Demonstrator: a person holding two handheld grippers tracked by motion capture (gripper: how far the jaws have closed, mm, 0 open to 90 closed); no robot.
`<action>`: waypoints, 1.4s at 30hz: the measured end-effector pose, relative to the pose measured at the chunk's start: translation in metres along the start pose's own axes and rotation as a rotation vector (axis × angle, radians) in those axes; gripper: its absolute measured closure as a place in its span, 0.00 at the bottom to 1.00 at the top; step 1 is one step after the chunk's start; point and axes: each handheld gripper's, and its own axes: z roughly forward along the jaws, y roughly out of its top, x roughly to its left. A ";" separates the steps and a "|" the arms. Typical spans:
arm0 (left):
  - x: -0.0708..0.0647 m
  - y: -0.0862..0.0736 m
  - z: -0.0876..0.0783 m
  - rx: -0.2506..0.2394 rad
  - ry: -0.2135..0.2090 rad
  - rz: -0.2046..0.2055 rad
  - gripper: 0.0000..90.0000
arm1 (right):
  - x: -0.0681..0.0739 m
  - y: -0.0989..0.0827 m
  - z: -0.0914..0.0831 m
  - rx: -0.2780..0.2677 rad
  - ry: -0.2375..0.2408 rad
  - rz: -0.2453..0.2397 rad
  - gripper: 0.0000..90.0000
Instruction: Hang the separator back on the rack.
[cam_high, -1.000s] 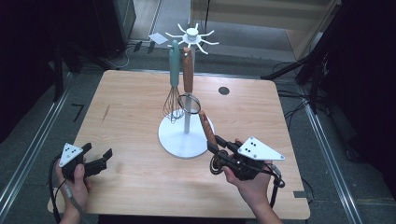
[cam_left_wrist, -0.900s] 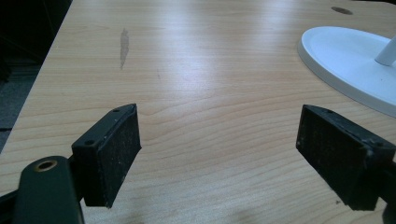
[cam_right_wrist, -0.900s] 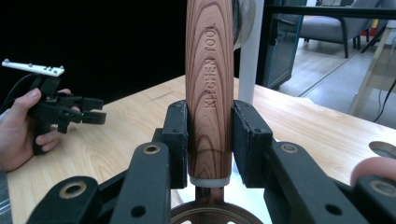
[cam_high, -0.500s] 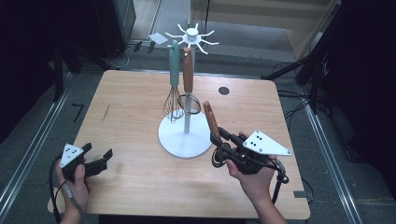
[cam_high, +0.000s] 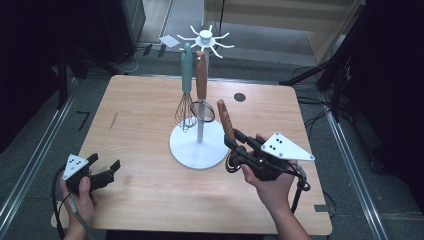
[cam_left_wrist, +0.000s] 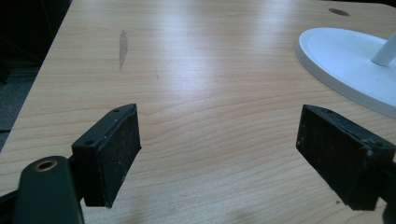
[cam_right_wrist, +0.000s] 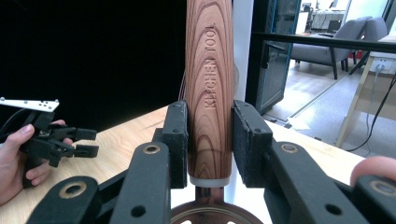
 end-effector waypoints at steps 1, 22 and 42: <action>0.000 0.000 0.000 0.004 0.001 0.002 0.16 | 0.000 0.001 0.000 -0.004 0.000 -0.003 0.78; -0.001 0.000 0.000 -0.004 0.003 0.006 0.16 | -0.001 0.023 0.007 -0.042 -0.004 -0.023 0.78; -0.001 -0.001 -0.001 0.000 -0.001 0.004 0.16 | -0.006 0.044 0.011 -0.086 -0.035 -0.023 0.78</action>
